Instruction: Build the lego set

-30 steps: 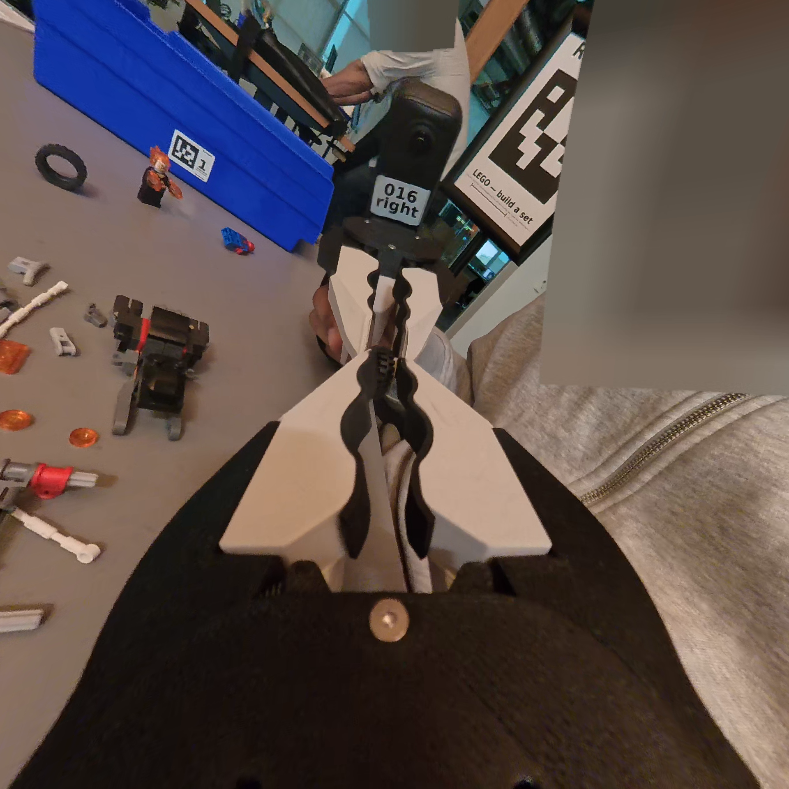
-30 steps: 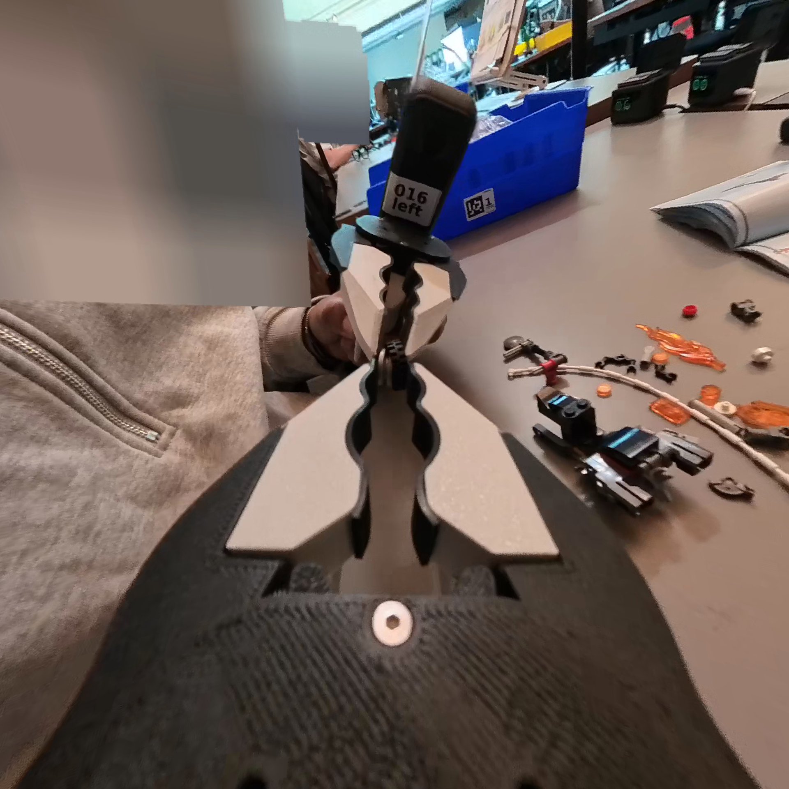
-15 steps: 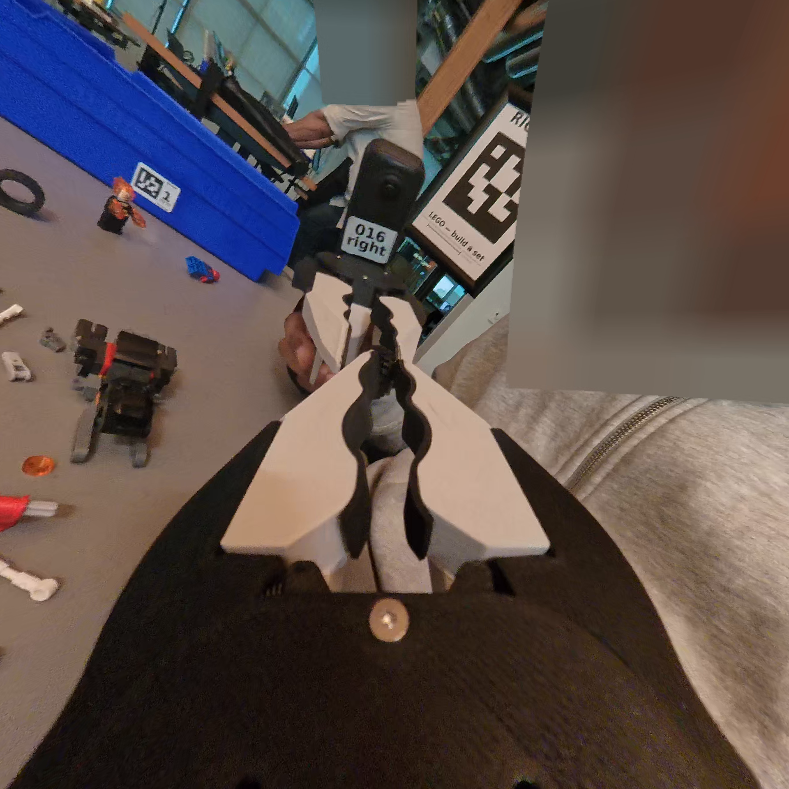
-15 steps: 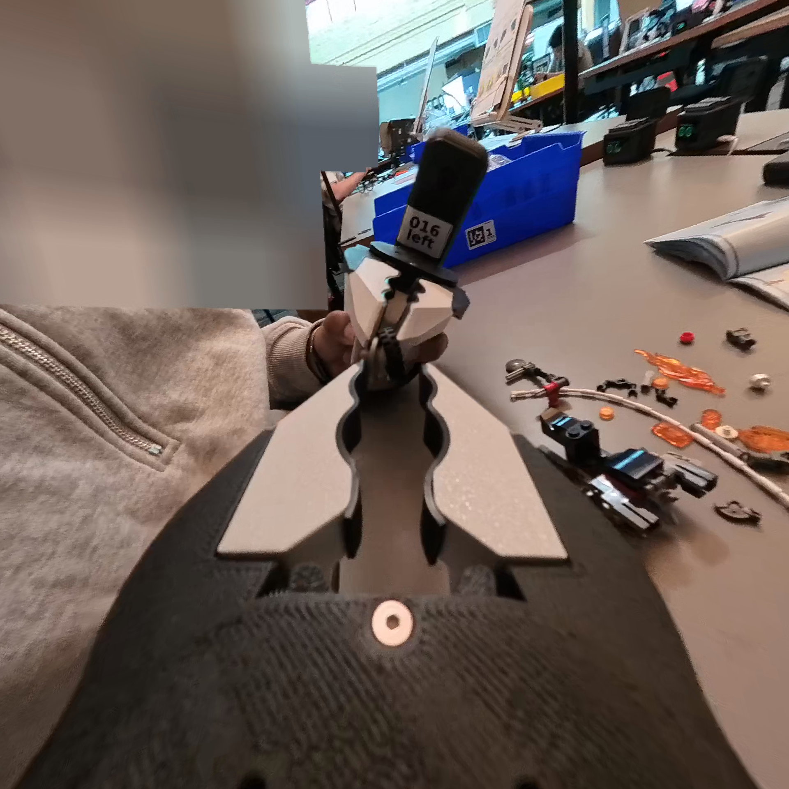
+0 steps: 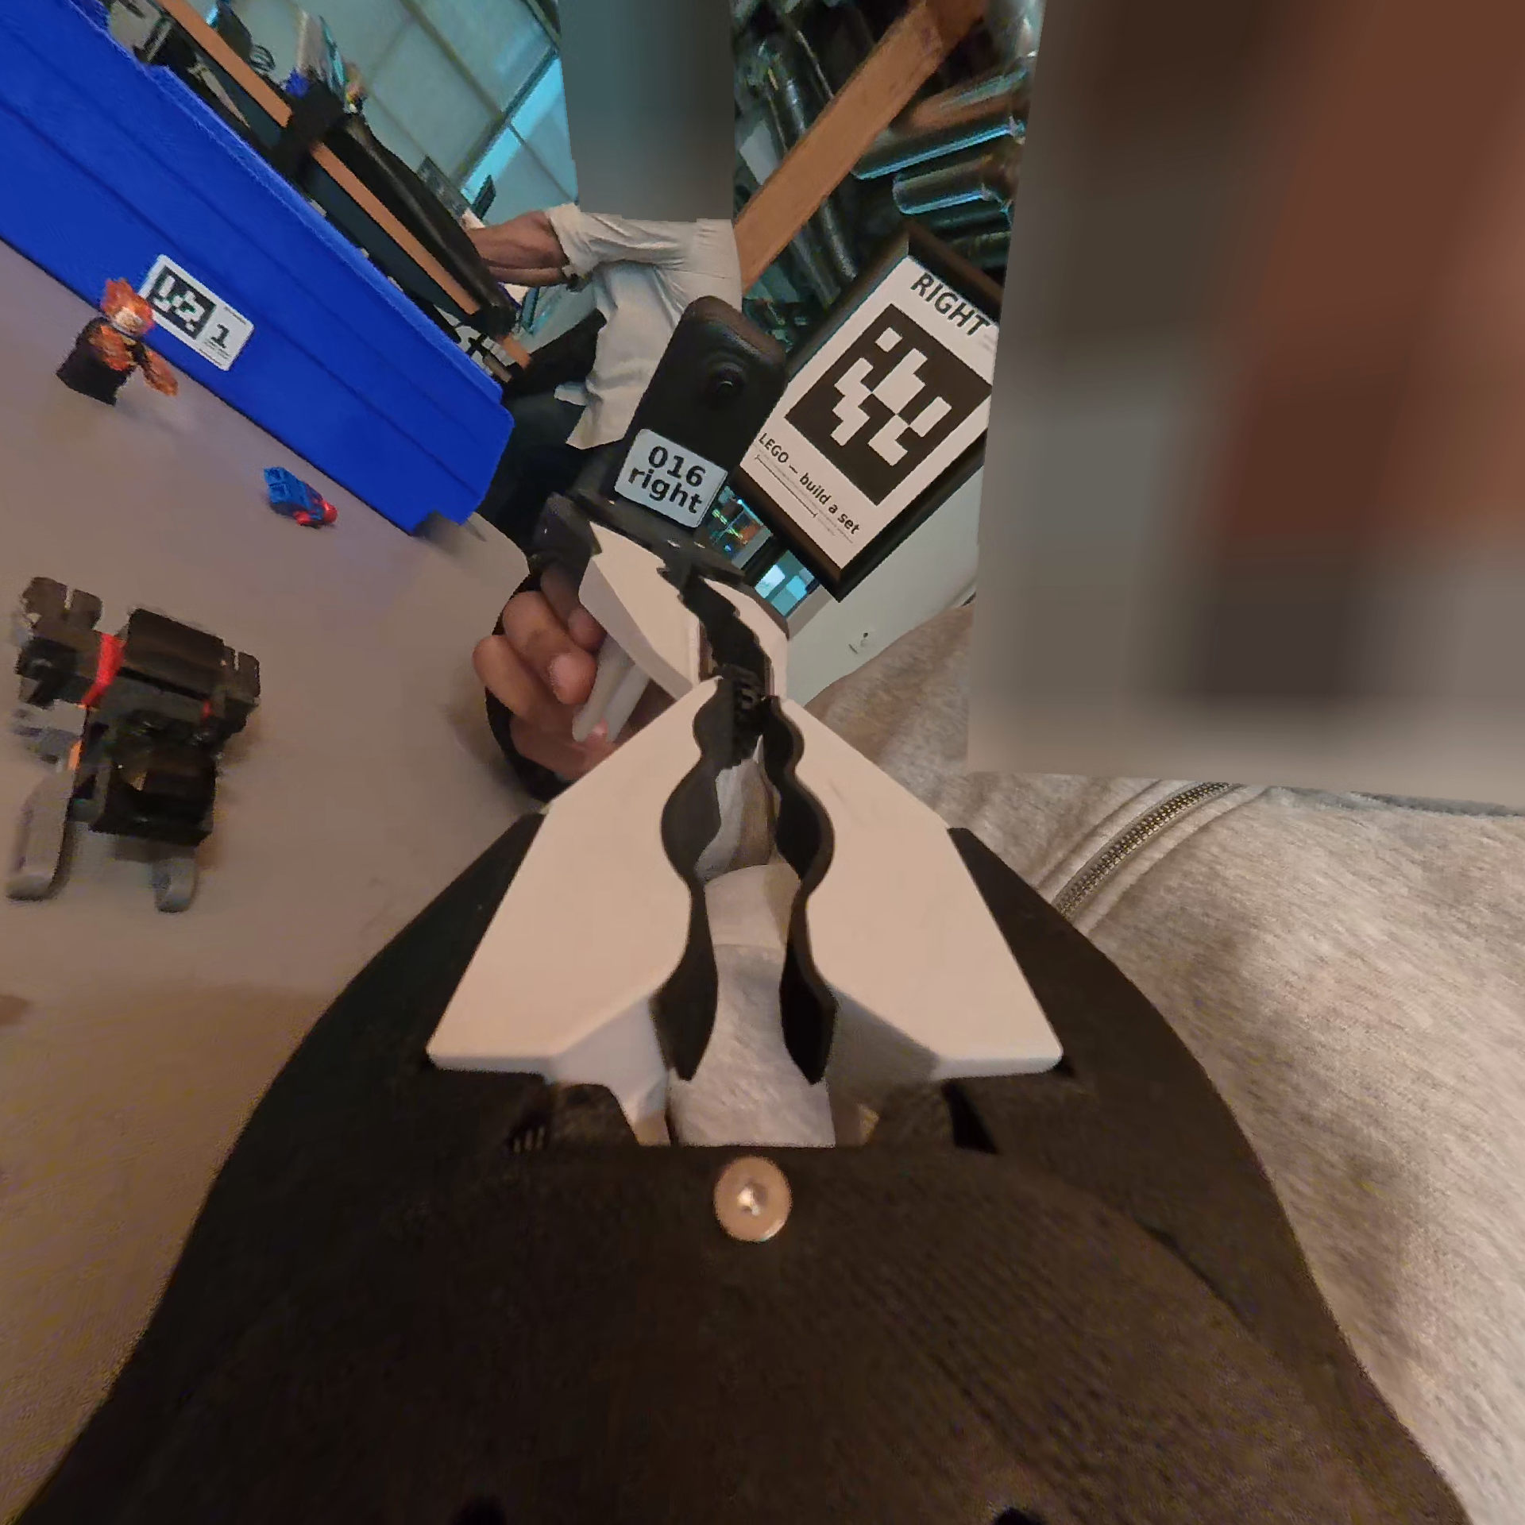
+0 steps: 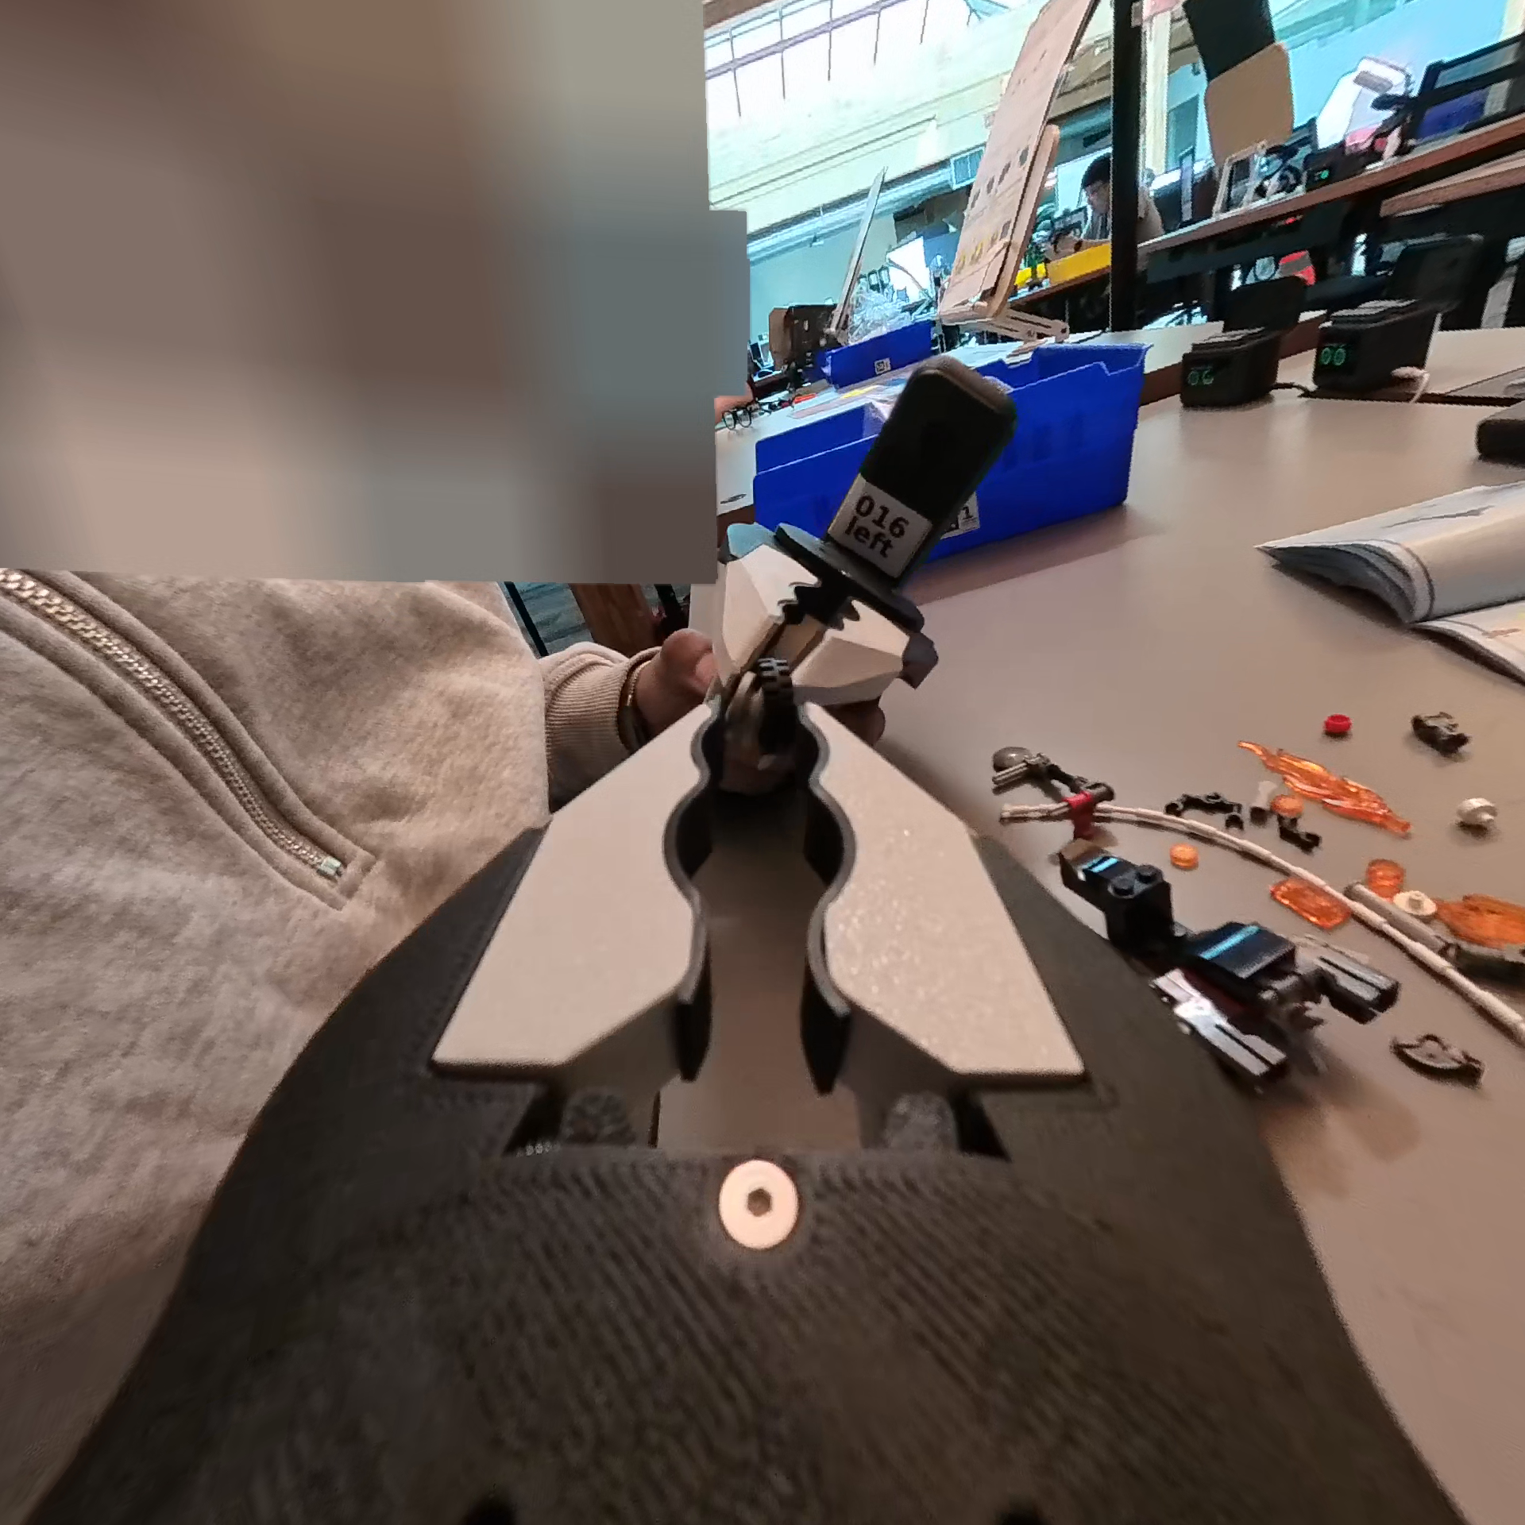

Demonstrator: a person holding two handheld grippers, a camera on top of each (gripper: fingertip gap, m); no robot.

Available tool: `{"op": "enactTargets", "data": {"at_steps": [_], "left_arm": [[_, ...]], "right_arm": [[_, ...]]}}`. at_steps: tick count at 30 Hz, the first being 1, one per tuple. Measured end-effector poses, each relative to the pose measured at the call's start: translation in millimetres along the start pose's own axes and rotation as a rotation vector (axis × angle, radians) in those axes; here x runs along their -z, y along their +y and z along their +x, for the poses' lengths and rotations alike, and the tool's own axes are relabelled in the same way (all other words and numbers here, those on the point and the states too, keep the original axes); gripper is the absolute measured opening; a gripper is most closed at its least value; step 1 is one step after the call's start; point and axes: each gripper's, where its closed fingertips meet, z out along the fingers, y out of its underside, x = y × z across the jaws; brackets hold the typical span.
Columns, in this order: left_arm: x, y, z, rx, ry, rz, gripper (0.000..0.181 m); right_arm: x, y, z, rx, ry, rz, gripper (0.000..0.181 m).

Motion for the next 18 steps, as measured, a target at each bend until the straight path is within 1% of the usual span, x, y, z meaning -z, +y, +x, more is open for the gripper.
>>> {"op": "enactTargets", "data": {"at_steps": [10, 18], "left_arm": [[0.4, -0.6, -2.2, 0.035, 0.011, 0.010, 0.006], [0.6, 0.0, -5.0, 0.033, -0.007, 0.007, 0.006]], "right_arm": [[1.4, 1.7, 2.9, 0.073, 0.047, -0.019, 0.011], [1.4, 4.7, 4.7, 0.047, 0.048, -0.041, 0.010]]}}
